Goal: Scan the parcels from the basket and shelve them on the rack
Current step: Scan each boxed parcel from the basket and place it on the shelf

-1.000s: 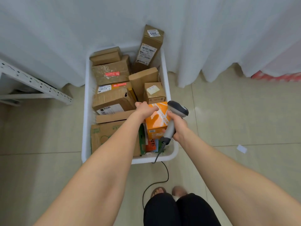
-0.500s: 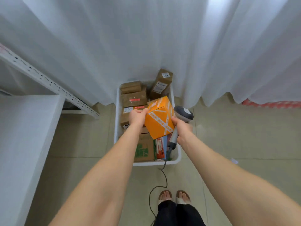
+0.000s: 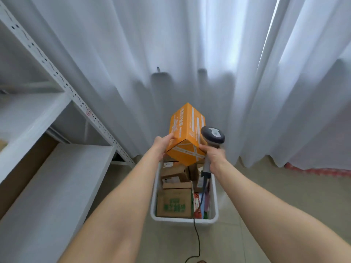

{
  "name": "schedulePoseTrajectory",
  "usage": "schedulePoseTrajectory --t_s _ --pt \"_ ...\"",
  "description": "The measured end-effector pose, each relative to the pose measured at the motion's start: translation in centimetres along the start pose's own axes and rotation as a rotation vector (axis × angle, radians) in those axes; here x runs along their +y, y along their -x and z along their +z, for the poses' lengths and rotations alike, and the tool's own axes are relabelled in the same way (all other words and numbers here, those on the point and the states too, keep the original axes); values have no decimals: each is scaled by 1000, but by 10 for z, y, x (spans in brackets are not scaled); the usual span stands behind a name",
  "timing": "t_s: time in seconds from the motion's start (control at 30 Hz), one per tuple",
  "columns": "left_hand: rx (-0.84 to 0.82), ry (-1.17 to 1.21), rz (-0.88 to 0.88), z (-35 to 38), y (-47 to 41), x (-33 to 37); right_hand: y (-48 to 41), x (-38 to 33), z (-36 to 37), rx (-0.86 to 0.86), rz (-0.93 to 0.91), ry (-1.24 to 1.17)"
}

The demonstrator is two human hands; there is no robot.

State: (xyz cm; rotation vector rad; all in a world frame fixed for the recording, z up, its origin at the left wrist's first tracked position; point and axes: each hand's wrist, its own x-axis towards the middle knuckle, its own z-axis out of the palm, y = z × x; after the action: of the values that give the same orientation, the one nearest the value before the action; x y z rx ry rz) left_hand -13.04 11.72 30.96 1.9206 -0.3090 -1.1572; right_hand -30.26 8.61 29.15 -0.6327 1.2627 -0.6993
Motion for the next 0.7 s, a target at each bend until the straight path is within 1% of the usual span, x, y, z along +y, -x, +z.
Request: schedulePoseTrajectory --t_s 0.07,0.2,0.3,0.37,0.47,0.57,0.7 --pt "-35 13 27 -5 24 11 17 -13 0 -39 -54 23" --pt "-61 -159 99 -6 74 24 51 -36 -6 -105 -134 48" --pt "-97 -180 101 -5 103 29 73 -47 -14 -130 -168 98" --pt "-108 -94 83 -9 119 29 86 -54 -21 -147 -189 89" --pt "-130 69 47 -17 141 26 103 -62 -29 -199 -204 11" --pt "-116 215 32 -28 157 22 119 -67 -35 -214 -215 -37" --pt "-132 346 31 -45 183 17 136 -67 -45 -277 -167 -101"
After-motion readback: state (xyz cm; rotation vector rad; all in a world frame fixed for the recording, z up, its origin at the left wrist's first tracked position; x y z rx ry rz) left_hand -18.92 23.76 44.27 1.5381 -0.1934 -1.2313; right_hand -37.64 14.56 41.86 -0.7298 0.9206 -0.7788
